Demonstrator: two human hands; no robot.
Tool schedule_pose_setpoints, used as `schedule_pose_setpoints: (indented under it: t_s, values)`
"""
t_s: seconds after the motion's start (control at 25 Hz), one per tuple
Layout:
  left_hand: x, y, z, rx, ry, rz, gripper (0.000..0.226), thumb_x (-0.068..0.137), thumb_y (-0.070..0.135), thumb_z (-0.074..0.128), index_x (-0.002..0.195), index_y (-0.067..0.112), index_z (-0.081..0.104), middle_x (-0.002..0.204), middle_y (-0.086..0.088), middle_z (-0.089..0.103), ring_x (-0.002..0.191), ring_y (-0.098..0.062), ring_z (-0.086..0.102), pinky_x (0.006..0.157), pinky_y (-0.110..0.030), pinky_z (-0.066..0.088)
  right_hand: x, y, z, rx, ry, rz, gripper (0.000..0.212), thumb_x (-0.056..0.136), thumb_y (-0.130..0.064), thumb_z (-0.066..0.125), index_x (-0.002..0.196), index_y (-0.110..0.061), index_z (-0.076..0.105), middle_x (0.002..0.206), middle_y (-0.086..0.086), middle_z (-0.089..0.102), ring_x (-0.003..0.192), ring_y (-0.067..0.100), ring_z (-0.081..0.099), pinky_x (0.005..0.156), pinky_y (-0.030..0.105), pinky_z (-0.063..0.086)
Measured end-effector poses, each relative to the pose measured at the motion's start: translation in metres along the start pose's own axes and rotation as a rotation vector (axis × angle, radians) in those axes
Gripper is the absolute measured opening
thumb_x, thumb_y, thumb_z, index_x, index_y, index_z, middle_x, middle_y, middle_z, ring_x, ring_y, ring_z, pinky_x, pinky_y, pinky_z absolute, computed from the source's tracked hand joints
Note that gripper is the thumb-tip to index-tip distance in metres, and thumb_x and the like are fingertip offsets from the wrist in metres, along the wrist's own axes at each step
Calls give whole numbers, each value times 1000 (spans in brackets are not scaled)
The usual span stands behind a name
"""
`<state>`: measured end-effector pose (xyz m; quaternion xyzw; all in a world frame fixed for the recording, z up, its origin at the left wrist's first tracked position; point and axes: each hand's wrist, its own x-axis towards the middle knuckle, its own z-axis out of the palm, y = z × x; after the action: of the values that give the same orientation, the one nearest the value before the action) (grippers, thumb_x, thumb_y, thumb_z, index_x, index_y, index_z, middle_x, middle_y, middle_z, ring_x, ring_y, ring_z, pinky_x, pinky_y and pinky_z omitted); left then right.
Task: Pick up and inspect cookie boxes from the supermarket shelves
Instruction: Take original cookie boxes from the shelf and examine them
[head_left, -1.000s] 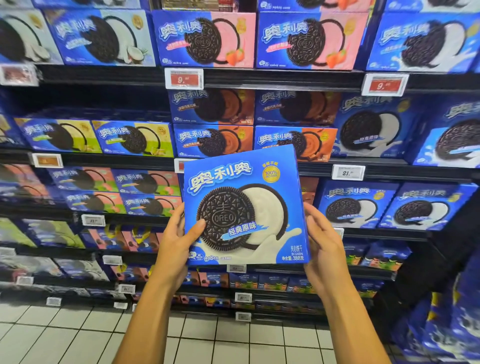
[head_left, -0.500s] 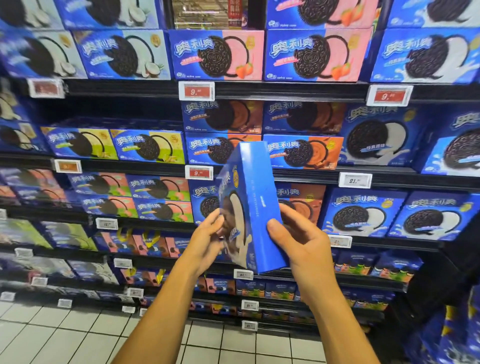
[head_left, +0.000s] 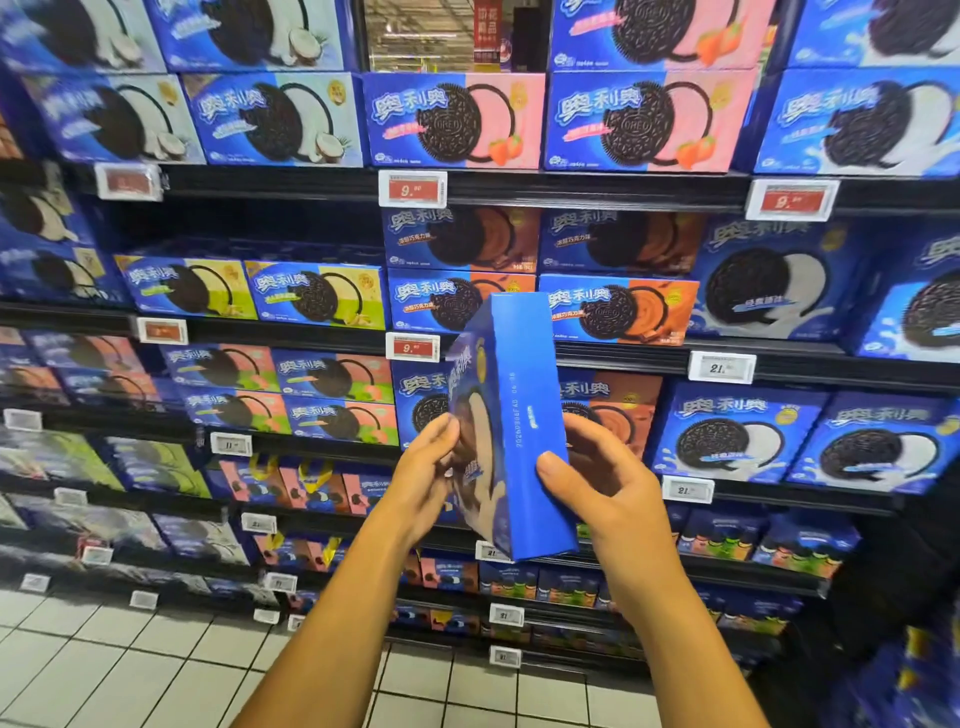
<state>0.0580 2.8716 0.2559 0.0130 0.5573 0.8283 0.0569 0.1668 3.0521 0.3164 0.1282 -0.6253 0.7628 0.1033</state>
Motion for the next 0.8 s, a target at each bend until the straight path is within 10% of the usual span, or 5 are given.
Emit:
schedule_pose_setpoints:
  t_s: [0.28,0.8]
  values:
    - [-29,43,-8,99,76,229,42,89,6,65,123,30,62,128,-10,64,109,-25,68,87,-44,58,13,20,-42,526,189,220,33,94,-33,51,112,-20,77,111,2,76,96,17,74,70,30,61]
    - [-56,51,5,264,162,403,46,83,15,76,116,45,64,131,-2,63,122,-26,58,98,-54,50,23,49,-57,649,238,372,36,85,-49,59,103,-27,81,109,0,77,91,17,76,68,35,62]
